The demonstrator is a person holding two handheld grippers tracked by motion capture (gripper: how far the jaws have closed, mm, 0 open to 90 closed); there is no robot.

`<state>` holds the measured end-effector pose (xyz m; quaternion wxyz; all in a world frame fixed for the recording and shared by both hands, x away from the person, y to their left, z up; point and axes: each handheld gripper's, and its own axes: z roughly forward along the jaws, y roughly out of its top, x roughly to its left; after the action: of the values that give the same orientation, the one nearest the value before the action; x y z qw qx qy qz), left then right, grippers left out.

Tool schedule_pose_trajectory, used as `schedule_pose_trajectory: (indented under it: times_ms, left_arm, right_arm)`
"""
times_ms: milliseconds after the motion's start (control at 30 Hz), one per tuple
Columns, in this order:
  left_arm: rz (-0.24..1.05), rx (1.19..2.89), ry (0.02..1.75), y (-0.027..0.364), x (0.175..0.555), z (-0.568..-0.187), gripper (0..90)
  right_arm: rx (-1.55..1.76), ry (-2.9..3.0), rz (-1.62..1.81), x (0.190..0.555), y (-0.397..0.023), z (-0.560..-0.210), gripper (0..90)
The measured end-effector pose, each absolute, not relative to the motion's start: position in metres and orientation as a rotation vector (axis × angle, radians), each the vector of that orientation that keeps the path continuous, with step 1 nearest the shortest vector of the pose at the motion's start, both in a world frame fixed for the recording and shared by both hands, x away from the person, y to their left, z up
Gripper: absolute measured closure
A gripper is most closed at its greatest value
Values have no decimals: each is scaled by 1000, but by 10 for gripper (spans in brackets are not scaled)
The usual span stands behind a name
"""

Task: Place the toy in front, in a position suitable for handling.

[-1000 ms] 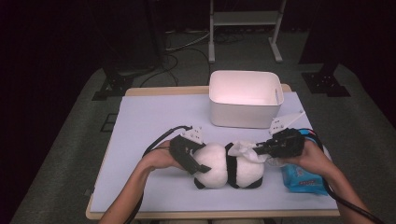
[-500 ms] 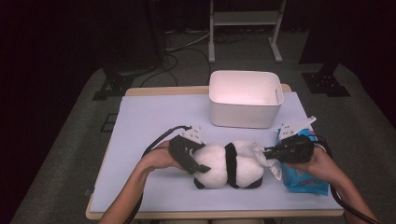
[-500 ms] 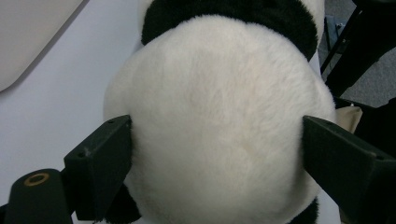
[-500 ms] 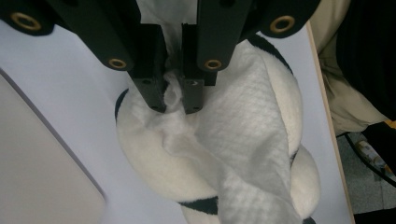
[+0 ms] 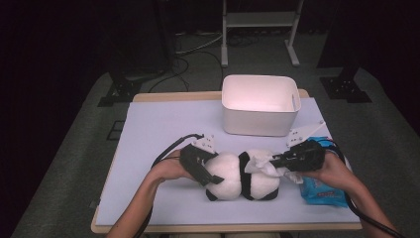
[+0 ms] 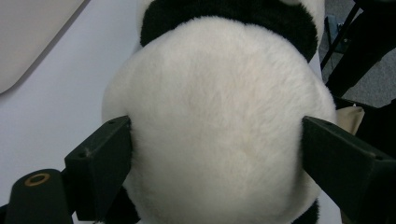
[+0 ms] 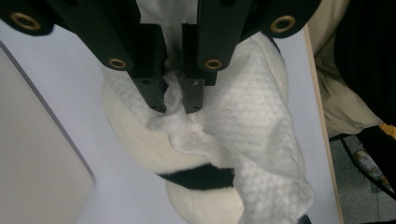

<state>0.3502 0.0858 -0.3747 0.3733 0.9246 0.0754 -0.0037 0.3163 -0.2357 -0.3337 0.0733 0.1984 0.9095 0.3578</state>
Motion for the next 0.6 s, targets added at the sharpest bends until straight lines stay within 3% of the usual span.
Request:
schedule_pose_trajectory:
  times_ms: [600]
  left_arm:
    - [3, 2376, 195, 83, 348, -373, 115]
  right_arm:
    - [432, 2815, 1011, 330, -175, -331, 813]
